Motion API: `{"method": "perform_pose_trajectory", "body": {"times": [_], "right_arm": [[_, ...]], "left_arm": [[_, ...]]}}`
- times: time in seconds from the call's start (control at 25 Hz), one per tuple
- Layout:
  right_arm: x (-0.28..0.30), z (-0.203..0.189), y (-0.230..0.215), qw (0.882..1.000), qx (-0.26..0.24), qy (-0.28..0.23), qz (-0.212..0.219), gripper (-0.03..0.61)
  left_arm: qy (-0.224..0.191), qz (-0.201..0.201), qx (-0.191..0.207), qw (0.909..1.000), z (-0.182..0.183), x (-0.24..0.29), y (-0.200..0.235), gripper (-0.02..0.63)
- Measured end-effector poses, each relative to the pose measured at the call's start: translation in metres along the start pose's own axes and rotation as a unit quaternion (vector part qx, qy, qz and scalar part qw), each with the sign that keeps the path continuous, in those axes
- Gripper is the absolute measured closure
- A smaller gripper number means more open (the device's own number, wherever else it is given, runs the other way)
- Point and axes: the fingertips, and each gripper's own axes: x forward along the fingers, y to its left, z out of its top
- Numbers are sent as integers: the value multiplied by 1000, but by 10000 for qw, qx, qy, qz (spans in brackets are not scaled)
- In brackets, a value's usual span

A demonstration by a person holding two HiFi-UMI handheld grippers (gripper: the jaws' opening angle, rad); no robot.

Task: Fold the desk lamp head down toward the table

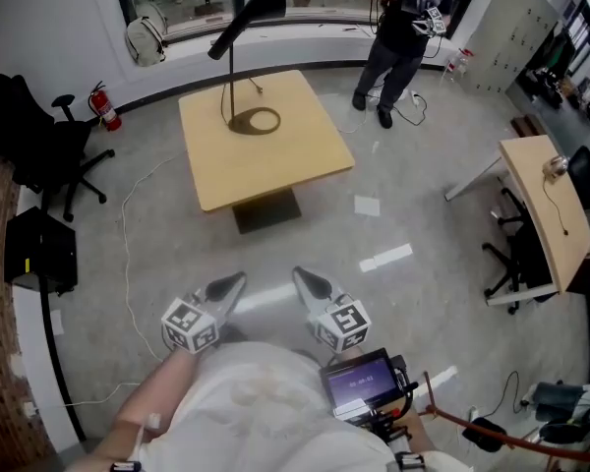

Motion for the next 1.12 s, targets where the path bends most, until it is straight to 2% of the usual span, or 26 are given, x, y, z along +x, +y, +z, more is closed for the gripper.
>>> {"method": "perform_pose_trajectory", "body": {"times": [0.48, 0.6, 0.76, 1.12], "right_arm": [[40, 8, 2, 9997, 51, 111, 202, 565], [40, 7, 0, 9998, 124, 119, 137, 565], [63, 27, -13, 9998, -112, 68, 146, 565], [93, 47, -33, 9997, -146, 32, -169, 565]], "left_arm": [[-99, 494, -132, 9986, 11, -26, 40, 612], [-3, 531, -237, 9983, 5, -27, 45, 612], [-202, 544, -227, 9981, 32, -12, 69, 612], [-73, 369, -368, 9986, 46, 17, 112, 612]]}}
